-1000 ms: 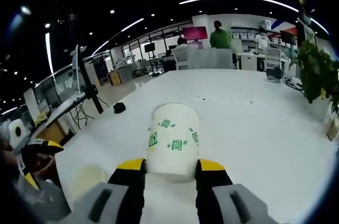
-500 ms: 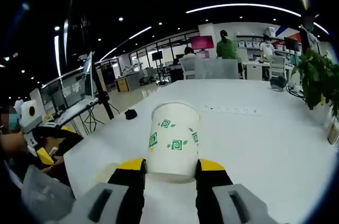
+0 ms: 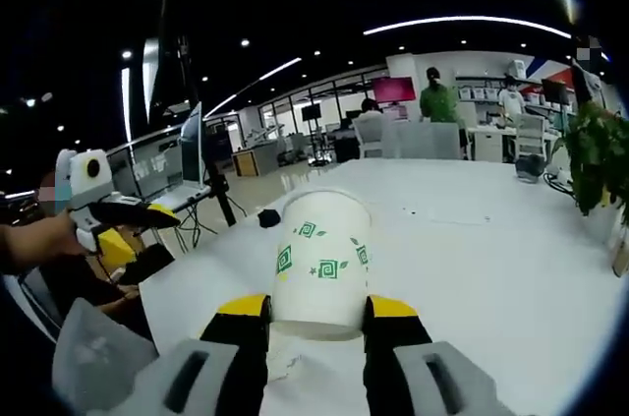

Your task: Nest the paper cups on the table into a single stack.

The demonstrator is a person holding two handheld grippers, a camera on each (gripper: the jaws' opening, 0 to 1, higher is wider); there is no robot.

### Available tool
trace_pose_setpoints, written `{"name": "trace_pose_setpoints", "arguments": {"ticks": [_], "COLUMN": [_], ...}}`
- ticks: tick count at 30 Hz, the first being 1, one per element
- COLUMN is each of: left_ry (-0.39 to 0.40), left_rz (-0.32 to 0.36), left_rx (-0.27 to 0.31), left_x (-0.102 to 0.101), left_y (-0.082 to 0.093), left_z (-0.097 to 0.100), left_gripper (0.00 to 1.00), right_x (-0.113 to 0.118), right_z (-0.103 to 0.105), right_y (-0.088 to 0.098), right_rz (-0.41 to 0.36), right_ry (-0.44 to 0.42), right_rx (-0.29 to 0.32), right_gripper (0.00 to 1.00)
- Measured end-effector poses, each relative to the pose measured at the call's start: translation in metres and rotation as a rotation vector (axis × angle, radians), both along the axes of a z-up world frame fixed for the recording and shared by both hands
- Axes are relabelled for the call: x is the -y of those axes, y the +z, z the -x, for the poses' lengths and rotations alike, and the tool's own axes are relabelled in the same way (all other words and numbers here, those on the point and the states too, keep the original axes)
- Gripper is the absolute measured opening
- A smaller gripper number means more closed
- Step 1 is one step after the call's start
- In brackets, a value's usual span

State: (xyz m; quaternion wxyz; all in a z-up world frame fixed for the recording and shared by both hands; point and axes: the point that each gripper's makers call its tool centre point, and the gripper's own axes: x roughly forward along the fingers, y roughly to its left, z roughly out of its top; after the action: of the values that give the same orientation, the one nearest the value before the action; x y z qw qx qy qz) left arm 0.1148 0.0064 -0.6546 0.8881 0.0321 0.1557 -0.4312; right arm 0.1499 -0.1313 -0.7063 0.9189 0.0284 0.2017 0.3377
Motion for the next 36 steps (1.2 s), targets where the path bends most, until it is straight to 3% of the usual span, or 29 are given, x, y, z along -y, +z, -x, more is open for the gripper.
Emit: {"name": "trace_pose_setpoints", "arguments": {"ticks": [12, 16, 21, 27, 32, 36], "left_ry": [-0.097, -0.135, -0.194, -0.303, -0.348, -0.444], "left_rz": [0.007, 0.013, 0.008, -0.036, -0.049, -0.075], "left_rx": [0.023, 0.023, 0.014, 0.016, 0.019, 0.023], "left_x": [0.029, 0.037, 0.046, 0.055, 0.058, 0.062], "left_y": [0.014, 0.018, 0.018, 0.014, 0.012, 0.009], "left_z": [-0.006, -0.002, 0.003, 0.014, 0.018, 0.029], "left_gripper": [0.37, 0.36, 0.32, 0.27, 0.23, 0.16], "right_x": [-0.012, -0.016, -0.023, -0.029, -0.033, -0.037], "right_z": [0.023, 0.033, 0.043, 0.053, 0.061, 0.071], "right_y": [0.007, 0.008, 0.010, 0.011, 0.011, 0.016], "right_rz": [0.000, 0.031, 0.016, 0.003, -0.002, -0.030], "right_ry": [0.088, 0.138, 0.180, 0.236, 0.276, 0.333], "right_rx": [0.049, 0.093, 0.109, 0.128, 0.137, 0.163], "right_gripper": [0.36, 0.36, 0.36, 0.36, 0.36, 0.36]}}
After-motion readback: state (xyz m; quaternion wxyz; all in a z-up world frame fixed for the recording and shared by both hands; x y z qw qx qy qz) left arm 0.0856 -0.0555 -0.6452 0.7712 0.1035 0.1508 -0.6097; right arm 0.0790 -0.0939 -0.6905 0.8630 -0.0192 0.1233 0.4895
